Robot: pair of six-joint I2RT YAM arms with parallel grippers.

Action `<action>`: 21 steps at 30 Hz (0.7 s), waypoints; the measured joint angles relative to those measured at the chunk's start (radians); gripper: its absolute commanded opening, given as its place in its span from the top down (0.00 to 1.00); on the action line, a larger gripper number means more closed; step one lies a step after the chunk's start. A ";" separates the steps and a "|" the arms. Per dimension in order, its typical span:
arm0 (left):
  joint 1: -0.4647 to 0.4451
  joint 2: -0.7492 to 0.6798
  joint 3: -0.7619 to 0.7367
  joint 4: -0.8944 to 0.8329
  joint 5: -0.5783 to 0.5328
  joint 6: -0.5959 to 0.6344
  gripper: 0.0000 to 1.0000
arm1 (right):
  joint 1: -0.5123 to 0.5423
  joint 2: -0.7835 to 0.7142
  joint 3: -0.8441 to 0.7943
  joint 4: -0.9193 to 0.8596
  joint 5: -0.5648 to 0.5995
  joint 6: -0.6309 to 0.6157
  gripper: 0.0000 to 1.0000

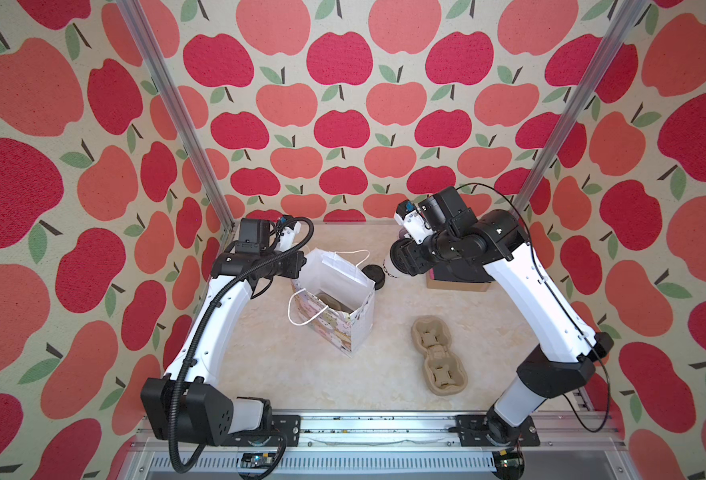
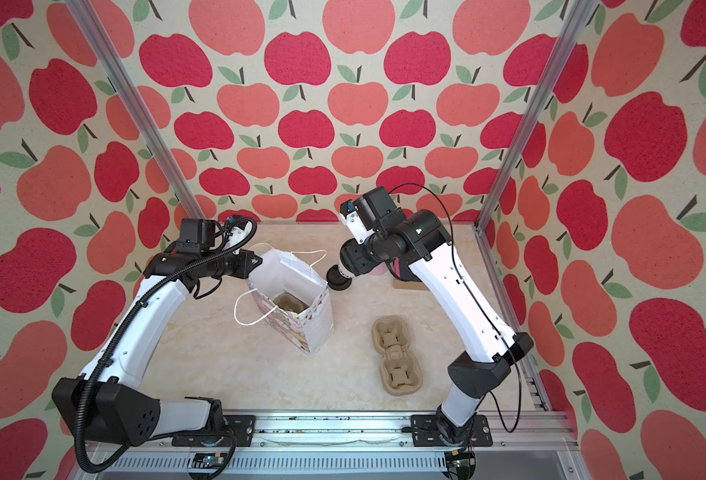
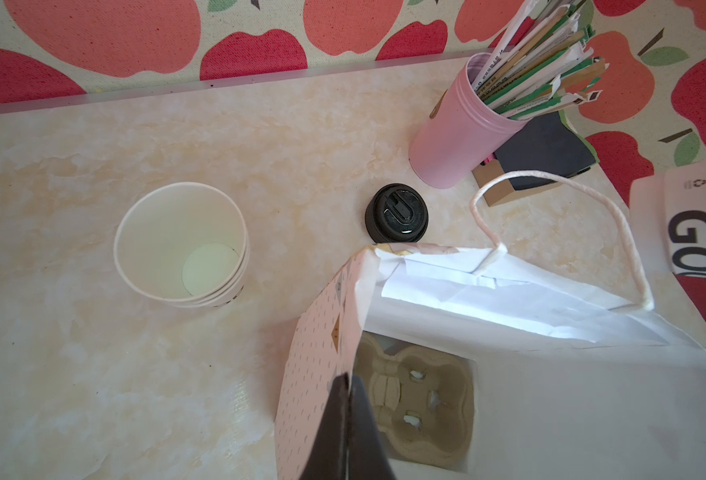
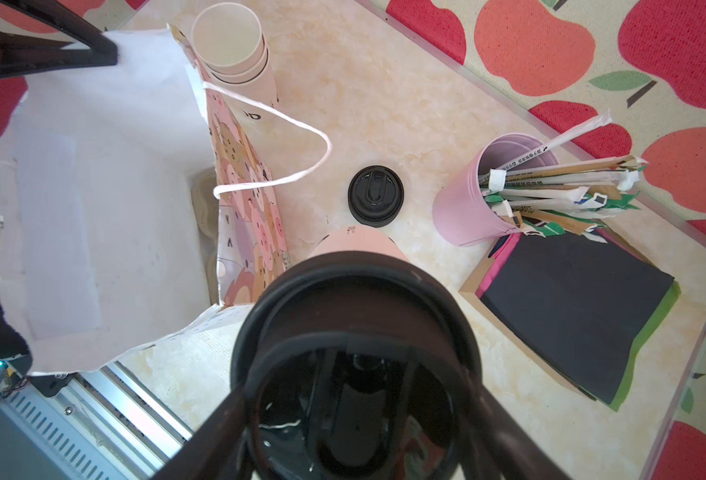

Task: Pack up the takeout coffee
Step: 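Lift the lidded coffee cup with the right gripper and swing it over the bag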

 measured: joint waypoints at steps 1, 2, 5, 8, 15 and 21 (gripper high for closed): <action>0.000 0.000 0.000 0.001 0.000 -0.002 1.00 | 0.005 0.001 0.018 -0.007 0.000 -0.002 0.34; -0.001 0.000 0.000 0.002 0.000 -0.003 1.00 | 0.012 0.003 0.041 -0.018 0.000 -0.003 0.34; -0.002 0.000 -0.004 0.005 0.000 -0.003 1.00 | 0.037 0.019 0.113 -0.048 0.000 -0.008 0.34; -0.002 -0.002 -0.009 0.010 0.000 -0.005 1.00 | 0.060 0.051 0.187 -0.079 -0.001 -0.014 0.34; -0.002 -0.019 -0.021 0.016 0.000 -0.011 1.00 | 0.105 0.107 0.292 -0.128 -0.016 -0.026 0.34; -0.003 -0.026 -0.024 0.016 0.005 -0.039 1.00 | 0.139 0.119 0.329 -0.139 -0.043 -0.029 0.34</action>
